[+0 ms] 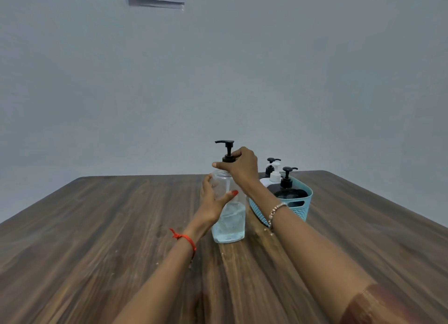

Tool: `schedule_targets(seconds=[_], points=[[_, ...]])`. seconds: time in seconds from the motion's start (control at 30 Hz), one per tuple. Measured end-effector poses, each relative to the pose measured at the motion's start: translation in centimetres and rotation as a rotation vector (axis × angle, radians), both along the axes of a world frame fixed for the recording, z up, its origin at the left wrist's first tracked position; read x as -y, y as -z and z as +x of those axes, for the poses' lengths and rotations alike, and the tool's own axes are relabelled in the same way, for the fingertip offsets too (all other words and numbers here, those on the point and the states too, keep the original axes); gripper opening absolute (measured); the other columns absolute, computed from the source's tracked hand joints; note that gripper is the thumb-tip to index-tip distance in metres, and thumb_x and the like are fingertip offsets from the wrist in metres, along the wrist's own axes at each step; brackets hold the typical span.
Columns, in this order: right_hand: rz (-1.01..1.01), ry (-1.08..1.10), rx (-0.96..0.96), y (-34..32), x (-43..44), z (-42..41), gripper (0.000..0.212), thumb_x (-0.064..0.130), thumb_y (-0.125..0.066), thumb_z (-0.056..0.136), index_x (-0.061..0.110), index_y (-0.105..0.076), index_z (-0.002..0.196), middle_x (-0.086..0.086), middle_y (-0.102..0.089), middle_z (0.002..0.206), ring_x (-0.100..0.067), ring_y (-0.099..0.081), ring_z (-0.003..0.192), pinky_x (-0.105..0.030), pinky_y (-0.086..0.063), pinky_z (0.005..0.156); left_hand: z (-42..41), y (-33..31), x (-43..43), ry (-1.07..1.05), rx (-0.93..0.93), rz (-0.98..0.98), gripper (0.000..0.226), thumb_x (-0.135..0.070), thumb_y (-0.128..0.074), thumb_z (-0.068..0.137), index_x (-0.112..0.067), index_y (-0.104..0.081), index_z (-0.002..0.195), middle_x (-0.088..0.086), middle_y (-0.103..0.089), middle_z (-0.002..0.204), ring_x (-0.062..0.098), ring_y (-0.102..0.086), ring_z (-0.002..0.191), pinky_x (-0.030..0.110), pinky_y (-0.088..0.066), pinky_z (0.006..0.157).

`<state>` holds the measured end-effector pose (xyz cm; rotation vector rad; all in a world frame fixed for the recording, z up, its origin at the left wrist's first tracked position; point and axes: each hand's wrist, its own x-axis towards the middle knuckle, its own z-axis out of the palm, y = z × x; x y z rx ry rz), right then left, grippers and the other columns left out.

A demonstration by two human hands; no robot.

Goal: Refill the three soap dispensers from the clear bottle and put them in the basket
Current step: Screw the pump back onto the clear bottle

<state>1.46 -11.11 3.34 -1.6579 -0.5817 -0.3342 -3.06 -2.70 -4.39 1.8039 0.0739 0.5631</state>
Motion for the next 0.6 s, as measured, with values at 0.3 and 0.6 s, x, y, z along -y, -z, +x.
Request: schedule_targets(seconds=[0.3, 0.6], points=[[-0.002, -0.272, -0.103, -0.6, 2.2, 1.0, 0.031, -0.007, -0.071, 0.072, -0.001, -0.067, 0.102, -0.009, -0.069, 0.088, -0.014, -0.067, 0.080, -0.018, -0.053, 0.081, 0.0, 0.2, -0.1, -0.004, 0.004, 0.002, 0.098, -0.048, -0.072, 0.070, -0.035, -0.007, 0.143, 0.007, -0.022, 0.150, 0.028, -0.035, 0.133, 0.050, -0.035, 0.109], [0.060, -0.072, -0.032, -0.2, 0.7, -0.2, 0.025, -0.003, -0.075, 0.071, -0.005, -0.069, 0.095, -0.013, -0.069, 0.086, -0.017, -0.064, 0.077, -0.013, -0.051, 0.067, 0.3, 0.2, 0.0, -0.009, 0.027, -0.011, 0.095, -0.043, -0.071, 0.075, -0.028, -0.009, 0.145, 0.008, -0.021, 0.151, 0.026, -0.030, 0.136, 0.050, -0.034, 0.110]])
